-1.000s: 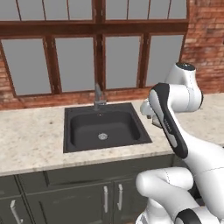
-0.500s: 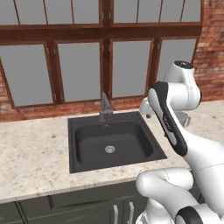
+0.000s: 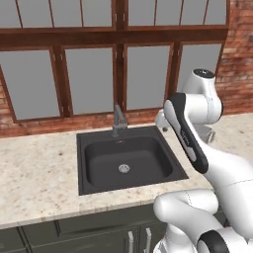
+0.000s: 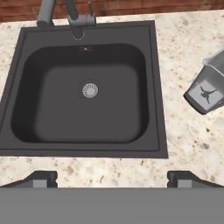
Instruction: Turn on the sink faucet and place the jug under the water for a few seconds to fill it up.
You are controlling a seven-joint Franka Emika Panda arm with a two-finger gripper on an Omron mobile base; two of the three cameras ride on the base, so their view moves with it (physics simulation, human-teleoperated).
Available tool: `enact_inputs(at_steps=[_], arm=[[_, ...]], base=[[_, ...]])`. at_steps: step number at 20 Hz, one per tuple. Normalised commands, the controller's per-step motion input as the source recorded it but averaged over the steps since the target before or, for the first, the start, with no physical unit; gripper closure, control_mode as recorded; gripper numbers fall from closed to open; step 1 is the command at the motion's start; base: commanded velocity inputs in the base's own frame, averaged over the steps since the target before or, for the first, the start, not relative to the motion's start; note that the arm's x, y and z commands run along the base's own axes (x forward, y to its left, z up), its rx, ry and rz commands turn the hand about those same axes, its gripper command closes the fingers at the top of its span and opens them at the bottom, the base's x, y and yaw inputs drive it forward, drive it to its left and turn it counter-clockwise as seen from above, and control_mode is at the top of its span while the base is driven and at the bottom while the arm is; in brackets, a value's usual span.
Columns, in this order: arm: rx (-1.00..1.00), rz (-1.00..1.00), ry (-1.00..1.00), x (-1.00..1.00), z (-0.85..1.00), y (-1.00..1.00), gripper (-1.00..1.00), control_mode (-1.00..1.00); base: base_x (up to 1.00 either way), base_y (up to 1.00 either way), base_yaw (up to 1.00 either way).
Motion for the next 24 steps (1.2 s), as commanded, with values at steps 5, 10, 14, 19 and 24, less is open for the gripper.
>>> enact_inputs(at_steps=[5, 10, 14, 19, 24], arm=[[0.0, 0.05, -0.11, 0.03, -0.27, 0.0, -1.0, -1.0], [0.01, 0.17, -0.1, 0.31, -0.33, 0.1, -1.0, -1.0], [0.01, 0.25, -0.15, 0.38, -0.12, 0.1, -1.0, -1.0], [0.0, 0.27, -0.15, 0.35, 0.0, 0.02, -1.0, -1.0], [0.01, 0.23, -0.04, 0.43, 0.0, 0.01, -1.0, -1.0]], base=[[0.0, 0.0, 0.0], [0.0, 0.0, 0.0], [0.0, 0.0, 0.0], [0.0, 0.0, 0.0], [0.0, 0.0, 0.0]])
